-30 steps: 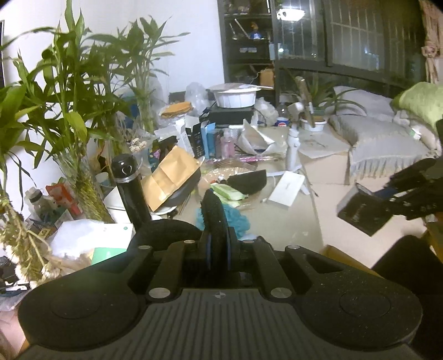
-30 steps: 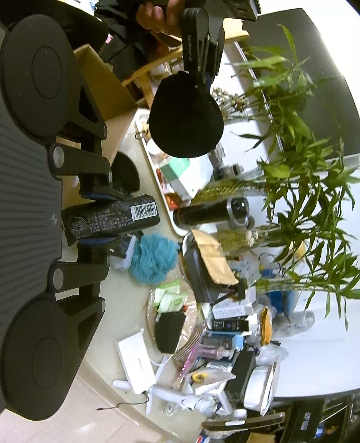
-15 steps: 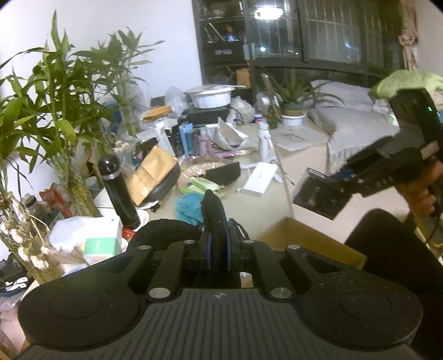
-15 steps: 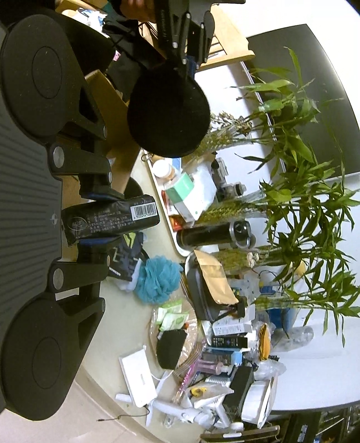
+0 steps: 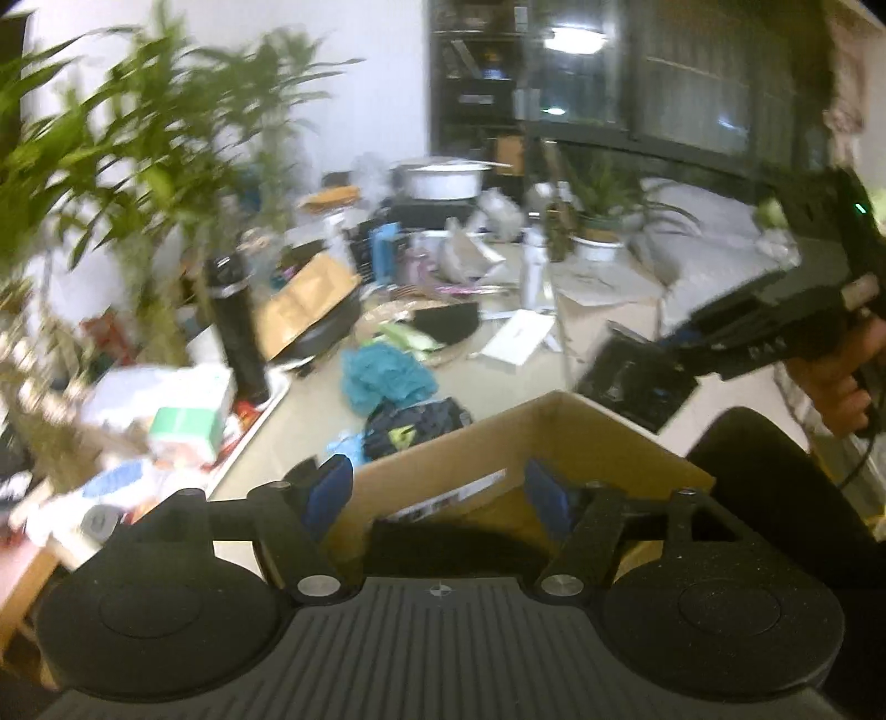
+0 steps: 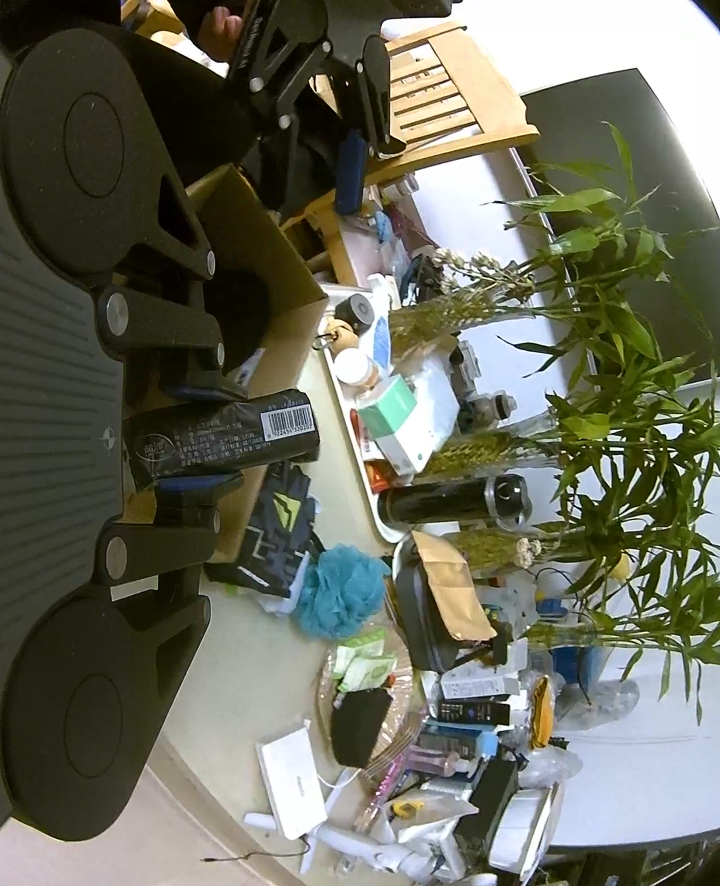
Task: Organize soft objects
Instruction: 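Lower the tube and foam disc into the box, opening both tools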
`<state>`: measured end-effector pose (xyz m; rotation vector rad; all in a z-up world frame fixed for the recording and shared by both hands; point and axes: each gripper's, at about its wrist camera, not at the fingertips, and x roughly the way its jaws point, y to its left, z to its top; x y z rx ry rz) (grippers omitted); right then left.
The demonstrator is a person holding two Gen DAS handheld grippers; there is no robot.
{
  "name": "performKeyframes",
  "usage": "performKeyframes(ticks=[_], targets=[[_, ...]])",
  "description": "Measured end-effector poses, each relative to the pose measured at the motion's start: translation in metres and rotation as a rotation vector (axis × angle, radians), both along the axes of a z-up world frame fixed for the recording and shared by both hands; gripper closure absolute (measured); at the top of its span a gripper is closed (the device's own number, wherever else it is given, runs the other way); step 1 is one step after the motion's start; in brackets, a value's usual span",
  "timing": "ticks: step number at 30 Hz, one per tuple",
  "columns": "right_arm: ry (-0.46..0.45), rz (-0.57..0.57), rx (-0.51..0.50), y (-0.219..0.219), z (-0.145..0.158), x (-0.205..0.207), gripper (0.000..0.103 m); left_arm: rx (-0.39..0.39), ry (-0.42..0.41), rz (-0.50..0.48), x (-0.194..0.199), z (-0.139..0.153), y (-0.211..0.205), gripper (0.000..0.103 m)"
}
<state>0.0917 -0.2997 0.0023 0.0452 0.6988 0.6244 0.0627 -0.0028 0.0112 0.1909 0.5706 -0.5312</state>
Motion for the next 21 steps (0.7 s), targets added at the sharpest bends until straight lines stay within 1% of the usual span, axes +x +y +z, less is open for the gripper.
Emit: performKeyframes(ticks=[4,7,11,16,18,19,20,21], targets=[[0.018,-0.003,0.005,-0.001,-0.006,-0.002,0.075,-0.024,0.046,0.075,-0.001,-0.007,0.017,0.035],[0.029,-0.001,0.012,0.0,-0.009,-0.003,0.075,-0.056,0.084,0.112,0.001,-0.013,0.029,0.035],[0.033,0.008,0.013,0.005,-0.01,-0.003,0.075,-0.103,0.133,0.145,0.003,-0.019,0.043,0.035],[0.022,0.024,0.017,0.013,-0.006,0.0,0.074,-0.127,0.151,0.169,0.005,-0.025,0.052,0.035],[0.015,0.031,0.018,0.018,-0.006,0.003,0.069,-0.139,0.165,0.175,0.008,-0.028,0.055,0.035],[0.012,0.032,0.015,0.021,-0.007,0.004,0.059,-0.148,0.18,0.177,0.009,-0.031,0.057,0.035],[0.01,0.031,0.013,0.023,-0.008,0.005,0.047,-0.153,0.199,0.18,0.011,-0.034,0.057,0.035],[0.008,0.031,0.011,0.025,-0.009,0.005,0.043,-0.156,0.22,0.185,0.013,-0.038,0.058,0.035]])
